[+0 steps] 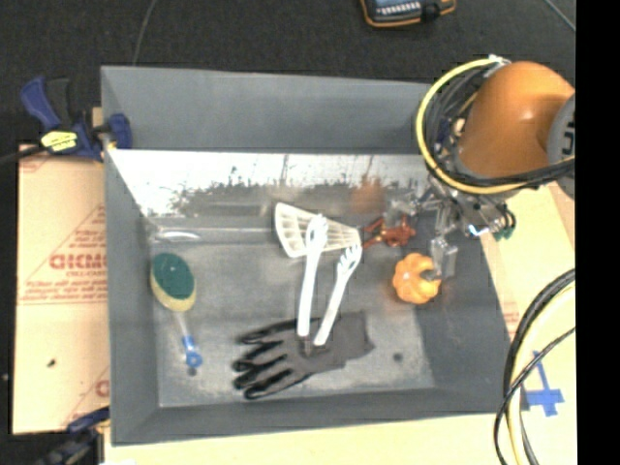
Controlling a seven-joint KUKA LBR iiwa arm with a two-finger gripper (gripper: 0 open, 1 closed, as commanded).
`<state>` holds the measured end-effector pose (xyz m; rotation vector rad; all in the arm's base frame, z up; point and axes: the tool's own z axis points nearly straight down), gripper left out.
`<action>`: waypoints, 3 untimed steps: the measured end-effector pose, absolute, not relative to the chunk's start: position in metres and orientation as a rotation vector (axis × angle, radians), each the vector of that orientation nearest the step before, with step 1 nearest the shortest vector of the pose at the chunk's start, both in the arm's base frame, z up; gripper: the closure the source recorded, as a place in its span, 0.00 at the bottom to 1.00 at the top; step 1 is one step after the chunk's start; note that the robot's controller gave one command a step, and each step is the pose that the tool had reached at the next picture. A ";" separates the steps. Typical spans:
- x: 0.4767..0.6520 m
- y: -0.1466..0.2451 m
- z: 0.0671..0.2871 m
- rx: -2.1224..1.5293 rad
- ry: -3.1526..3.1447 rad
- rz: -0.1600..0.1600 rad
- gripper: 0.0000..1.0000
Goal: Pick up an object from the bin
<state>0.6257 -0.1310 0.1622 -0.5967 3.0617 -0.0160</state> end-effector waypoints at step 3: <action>0.529 -0.047 0.067 -0.074 3.137 -0.001 0.00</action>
Offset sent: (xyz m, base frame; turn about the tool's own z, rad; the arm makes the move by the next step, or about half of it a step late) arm -0.0090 -0.0089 -0.0115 0.0779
